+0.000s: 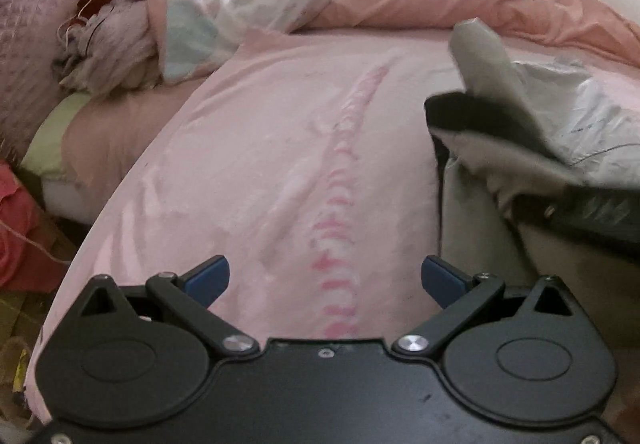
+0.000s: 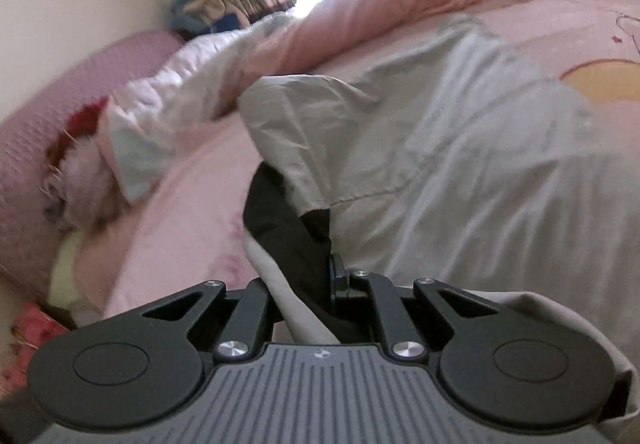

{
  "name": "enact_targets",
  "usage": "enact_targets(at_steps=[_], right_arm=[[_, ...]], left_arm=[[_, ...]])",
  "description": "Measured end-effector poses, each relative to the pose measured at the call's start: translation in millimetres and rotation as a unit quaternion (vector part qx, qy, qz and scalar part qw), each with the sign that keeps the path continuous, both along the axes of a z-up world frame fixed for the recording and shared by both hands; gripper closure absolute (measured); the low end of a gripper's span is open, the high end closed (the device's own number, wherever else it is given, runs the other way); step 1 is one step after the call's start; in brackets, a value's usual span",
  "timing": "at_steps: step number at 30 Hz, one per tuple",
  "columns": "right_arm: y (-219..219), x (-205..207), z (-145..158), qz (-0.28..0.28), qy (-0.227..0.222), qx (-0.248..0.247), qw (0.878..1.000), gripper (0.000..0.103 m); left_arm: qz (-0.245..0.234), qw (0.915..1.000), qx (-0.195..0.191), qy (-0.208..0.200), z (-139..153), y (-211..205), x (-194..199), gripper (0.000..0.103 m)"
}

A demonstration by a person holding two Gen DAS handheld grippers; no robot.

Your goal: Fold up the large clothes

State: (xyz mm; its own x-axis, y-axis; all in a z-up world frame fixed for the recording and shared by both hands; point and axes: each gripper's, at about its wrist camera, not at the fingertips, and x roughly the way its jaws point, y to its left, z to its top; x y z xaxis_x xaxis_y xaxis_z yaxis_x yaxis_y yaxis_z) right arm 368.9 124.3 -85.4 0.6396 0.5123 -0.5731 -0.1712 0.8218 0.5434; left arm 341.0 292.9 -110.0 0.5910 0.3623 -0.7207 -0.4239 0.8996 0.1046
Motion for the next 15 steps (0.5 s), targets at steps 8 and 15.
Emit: enact_targets(at_steps=[8, 15], right_arm=[[8.1, -12.9, -5.1, -0.001, -0.017, -0.033, 0.999, 0.091], [12.2, -9.1, 13.4, 0.063, -0.01, -0.041, 0.997, 0.048]], left_arm=[[0.0, 0.9999, 0.0, 0.011, -6.3, 1.5, -9.7, 0.0], [0.0, 0.9999, -0.011, 0.004, -4.0, 6.0, -12.1, 0.0]])
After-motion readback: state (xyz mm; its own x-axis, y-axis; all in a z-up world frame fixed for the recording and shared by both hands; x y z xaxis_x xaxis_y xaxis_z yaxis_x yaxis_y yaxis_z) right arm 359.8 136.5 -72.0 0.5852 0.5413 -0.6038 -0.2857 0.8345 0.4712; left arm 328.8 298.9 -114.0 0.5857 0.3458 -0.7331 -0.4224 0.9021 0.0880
